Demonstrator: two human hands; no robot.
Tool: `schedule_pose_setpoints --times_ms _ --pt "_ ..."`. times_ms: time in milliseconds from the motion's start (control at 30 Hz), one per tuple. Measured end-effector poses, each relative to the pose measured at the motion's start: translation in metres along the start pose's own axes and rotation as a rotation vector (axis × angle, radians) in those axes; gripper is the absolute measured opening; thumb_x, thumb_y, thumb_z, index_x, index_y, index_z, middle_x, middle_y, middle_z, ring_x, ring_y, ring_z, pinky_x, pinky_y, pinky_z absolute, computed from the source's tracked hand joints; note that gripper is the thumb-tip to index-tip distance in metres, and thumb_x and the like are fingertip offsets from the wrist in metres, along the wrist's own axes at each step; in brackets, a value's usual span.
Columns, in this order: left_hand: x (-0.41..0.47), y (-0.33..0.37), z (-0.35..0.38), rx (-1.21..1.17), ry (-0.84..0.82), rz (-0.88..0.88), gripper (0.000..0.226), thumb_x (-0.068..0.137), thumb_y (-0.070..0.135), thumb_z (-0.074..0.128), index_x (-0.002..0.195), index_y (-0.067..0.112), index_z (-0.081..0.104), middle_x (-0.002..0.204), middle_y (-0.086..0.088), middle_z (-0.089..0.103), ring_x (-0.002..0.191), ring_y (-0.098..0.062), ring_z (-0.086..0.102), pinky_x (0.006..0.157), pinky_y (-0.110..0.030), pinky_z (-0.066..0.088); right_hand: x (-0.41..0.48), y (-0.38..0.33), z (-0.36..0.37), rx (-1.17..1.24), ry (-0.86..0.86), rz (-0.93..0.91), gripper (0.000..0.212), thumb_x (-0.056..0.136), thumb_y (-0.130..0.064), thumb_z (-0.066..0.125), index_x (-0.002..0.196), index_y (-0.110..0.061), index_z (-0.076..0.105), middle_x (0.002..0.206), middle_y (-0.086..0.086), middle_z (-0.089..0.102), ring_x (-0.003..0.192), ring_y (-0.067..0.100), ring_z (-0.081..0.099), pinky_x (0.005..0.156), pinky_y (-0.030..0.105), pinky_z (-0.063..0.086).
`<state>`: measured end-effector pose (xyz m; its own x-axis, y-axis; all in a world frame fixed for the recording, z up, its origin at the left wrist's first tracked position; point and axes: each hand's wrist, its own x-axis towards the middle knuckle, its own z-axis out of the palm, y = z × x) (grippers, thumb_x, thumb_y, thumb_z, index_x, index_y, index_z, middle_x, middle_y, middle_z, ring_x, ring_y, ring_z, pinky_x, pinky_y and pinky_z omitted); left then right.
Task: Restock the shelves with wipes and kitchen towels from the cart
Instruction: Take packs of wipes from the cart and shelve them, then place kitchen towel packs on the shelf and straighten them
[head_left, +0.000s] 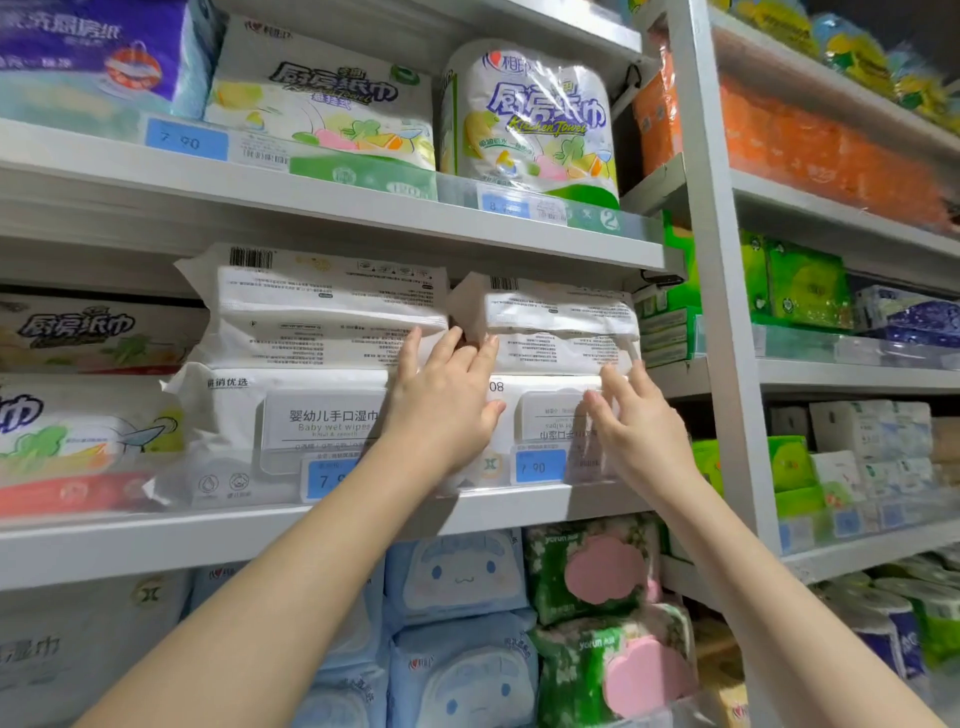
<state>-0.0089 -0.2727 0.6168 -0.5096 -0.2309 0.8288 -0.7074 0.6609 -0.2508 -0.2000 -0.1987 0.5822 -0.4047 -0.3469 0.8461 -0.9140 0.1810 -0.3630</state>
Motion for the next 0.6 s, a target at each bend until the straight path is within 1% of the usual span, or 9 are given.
schedule_pose_setpoints --times_ms 100,233,300,333,367,433,467,533,600 --pt "-0.005 0.000 -0.004 -0.007 -0.025 0.008 0.065 0.099 0.046 0.031 0.153 0.020 0.006 0.157 0.002 0.024 0.147 -0.016 0.006 0.116 -0.048 -0.008 -0.010 -0.003 -0.004 -0.027 -0.018 -0.049 0.049 0.100 -0.043 0.035 0.147 -0.025 0.033 0.159 0.005 0.019 0.146 0.021 0.014 0.112 0.053 0.024" --pt "-0.013 0.001 -0.007 -0.050 -0.034 0.012 0.063 0.099 0.045 0.035 0.152 0.018 0.013 0.157 0.002 0.023 0.146 -0.015 0.009 0.116 -0.048 -0.007 -0.018 -0.012 -0.015 0.056 -0.054 -0.039 0.047 0.100 -0.040 0.040 0.143 -0.019 0.040 0.158 0.004 0.023 0.146 0.019 0.016 0.114 0.051 0.022" --pt "-0.018 0.004 -0.010 -0.084 -0.022 0.019 0.060 0.098 0.043 0.037 0.150 0.018 0.020 0.155 0.002 0.026 0.145 -0.014 0.013 0.116 -0.048 -0.004 -0.026 -0.015 -0.020 0.095 -0.063 -0.037 0.049 0.100 -0.039 0.043 0.145 -0.019 0.039 0.157 0.002 0.026 0.145 0.018 0.021 0.116 0.046 0.023" --pt "-0.022 0.006 -0.011 -0.110 -0.002 0.023 0.057 0.098 0.043 0.039 0.148 0.018 0.026 0.153 0.002 0.029 0.144 -0.014 0.015 0.116 -0.048 -0.002 -0.030 -0.015 -0.023 0.139 -0.062 -0.031 0.048 0.099 -0.036 0.045 0.144 -0.018 0.041 0.154 0.002 0.031 0.142 0.017 0.027 0.115 0.042 0.026" --pt "-0.026 0.009 -0.012 -0.143 0.022 0.030 0.053 0.098 0.042 0.039 0.145 0.018 0.032 0.151 0.003 0.032 0.143 -0.014 0.018 0.117 -0.046 -0.001 -0.035 -0.015 -0.025 0.198 -0.056 -0.018 0.046 0.099 -0.034 0.047 0.141 -0.016 0.045 0.150 0.002 0.039 0.138 0.017 0.035 0.111 0.037 0.032" --pt "-0.036 0.015 -0.011 -0.214 0.078 0.062 0.046 0.098 0.039 0.041 0.139 0.018 0.042 0.145 0.004 0.039 0.138 -0.013 0.025 0.116 -0.040 0.001 -0.048 -0.014 -0.032 0.280 -0.035 0.007 0.038 0.098 -0.030 0.051 0.133 -0.015 0.054 0.135 0.002 0.056 0.120 0.015 0.052 0.097 0.029 0.043" --pt "-0.042 0.019 -0.010 -0.257 0.091 0.086 0.043 0.098 0.037 0.042 0.136 0.019 0.046 0.141 0.005 0.043 0.135 -0.013 0.028 0.115 -0.036 0.004 -0.056 -0.013 -0.035 0.299 -0.020 0.009 0.033 0.097 -0.027 0.052 0.127 -0.015 0.059 0.125 0.001 0.062 0.110 0.012 0.057 0.089 0.023 0.046" --pt "-0.058 0.029 -0.007 -0.381 0.064 0.128 0.039 0.097 0.034 0.046 0.132 0.018 0.051 0.135 0.005 0.049 0.130 -0.014 0.035 0.110 -0.032 0.016 -0.078 -0.011 -0.042 0.320 0.014 0.012 0.022 0.096 -0.023 0.054 0.112 -0.016 0.067 0.105 -0.003 0.069 0.095 0.008 0.062 0.076 0.014 0.045" --pt "-0.081 0.041 0.000 -0.549 -0.011 0.135 0.037 0.096 0.033 0.049 0.130 0.019 0.054 0.130 0.004 0.053 0.125 -0.014 0.041 0.104 -0.031 0.030 -0.107 -0.004 -0.047 0.356 0.027 0.046 0.016 0.095 -0.019 0.055 0.101 -0.018 0.071 0.092 -0.007 0.070 0.089 0.008 0.065 0.074 0.018 0.050"
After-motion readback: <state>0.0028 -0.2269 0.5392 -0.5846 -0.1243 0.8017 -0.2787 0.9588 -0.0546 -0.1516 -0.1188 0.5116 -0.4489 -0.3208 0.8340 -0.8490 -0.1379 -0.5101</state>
